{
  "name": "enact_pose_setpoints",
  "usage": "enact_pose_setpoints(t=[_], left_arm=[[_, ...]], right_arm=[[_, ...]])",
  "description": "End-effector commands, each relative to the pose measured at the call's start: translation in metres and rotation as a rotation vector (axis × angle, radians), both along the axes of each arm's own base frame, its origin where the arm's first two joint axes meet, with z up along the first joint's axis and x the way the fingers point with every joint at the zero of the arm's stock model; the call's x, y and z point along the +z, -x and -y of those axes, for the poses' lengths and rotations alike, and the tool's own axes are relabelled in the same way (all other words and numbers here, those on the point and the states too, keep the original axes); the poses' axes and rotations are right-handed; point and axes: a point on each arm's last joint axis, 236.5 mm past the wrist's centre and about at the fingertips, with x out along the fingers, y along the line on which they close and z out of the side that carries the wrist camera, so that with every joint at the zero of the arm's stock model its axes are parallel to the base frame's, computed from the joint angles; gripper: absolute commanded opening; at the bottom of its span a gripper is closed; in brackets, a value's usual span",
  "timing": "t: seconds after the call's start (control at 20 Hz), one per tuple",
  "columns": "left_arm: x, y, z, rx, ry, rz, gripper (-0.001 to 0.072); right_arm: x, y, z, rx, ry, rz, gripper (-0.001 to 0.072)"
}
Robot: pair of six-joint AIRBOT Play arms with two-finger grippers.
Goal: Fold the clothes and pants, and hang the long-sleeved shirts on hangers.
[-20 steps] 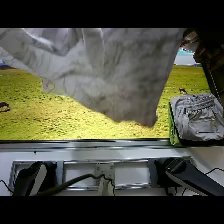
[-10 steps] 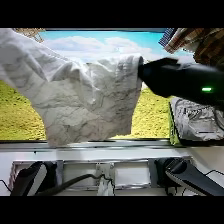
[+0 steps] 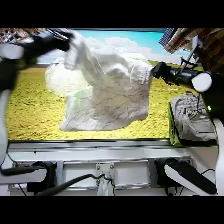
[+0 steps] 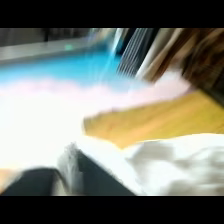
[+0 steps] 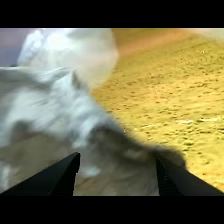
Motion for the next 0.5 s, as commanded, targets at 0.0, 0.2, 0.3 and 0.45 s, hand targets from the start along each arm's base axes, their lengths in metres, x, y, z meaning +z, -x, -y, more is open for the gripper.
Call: enact_pose_setpoints(t=[0.0,0.2,0.3,0.45], left_arm=[[-0.083,-0.019,0.025,0.071,0.152,-0.261,0.0392],[-0.06,0.004,0.001,0.006,0.208,-0.349,0.0353],[-0.041,0.024,-0.019,-0.047,0.211,-0.371,0.0286],[-0.016,0.057,-0.04,-0.064,0.259,-0.432,0.0181]], right_arm=[[-0.044,-0.038,0.025,0.026,-0.139,-0.054,0.0541],[-0.039,-0.016,0.019,0.084,-0.139,-0.108,0.0493],[-0.036,0.013,0.015,0.134,-0.104,-0.153,0.0426],[-0.043,0.065,0.023,0.071,-0.059,-0.201,0.0426]])
